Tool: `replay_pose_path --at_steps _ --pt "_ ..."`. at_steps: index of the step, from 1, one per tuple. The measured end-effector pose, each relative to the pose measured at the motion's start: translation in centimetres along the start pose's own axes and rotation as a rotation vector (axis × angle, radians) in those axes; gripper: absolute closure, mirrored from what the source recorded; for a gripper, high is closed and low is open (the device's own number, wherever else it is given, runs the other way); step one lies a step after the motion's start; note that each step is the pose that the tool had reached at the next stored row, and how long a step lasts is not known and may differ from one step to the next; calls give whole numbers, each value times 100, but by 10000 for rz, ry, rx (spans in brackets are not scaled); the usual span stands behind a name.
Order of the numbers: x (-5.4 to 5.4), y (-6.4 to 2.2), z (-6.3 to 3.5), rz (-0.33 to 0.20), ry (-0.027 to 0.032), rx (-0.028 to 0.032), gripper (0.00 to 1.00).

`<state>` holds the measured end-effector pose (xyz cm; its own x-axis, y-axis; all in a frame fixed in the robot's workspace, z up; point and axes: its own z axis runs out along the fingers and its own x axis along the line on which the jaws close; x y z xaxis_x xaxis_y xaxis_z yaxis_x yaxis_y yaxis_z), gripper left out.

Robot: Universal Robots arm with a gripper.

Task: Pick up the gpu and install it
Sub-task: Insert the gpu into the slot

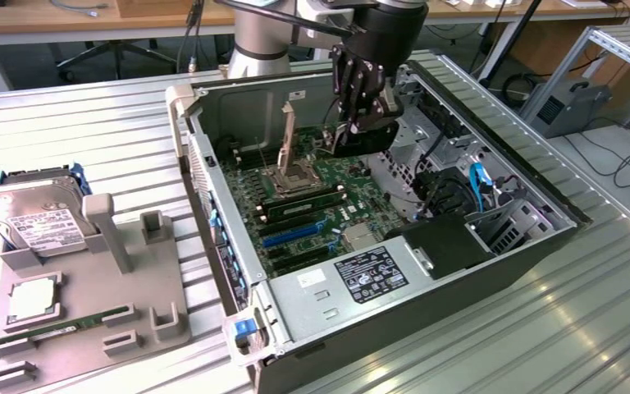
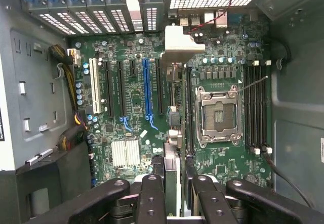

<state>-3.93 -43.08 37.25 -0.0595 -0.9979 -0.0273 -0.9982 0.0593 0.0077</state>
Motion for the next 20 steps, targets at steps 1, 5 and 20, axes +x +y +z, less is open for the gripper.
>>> replay_pose_path --at_steps 1,5,20 --pt "1 0 2 1 0 0 74" --pt "10 0 10 1 -1 0 74" --pt "34 -2 34 0 1 -1 74"
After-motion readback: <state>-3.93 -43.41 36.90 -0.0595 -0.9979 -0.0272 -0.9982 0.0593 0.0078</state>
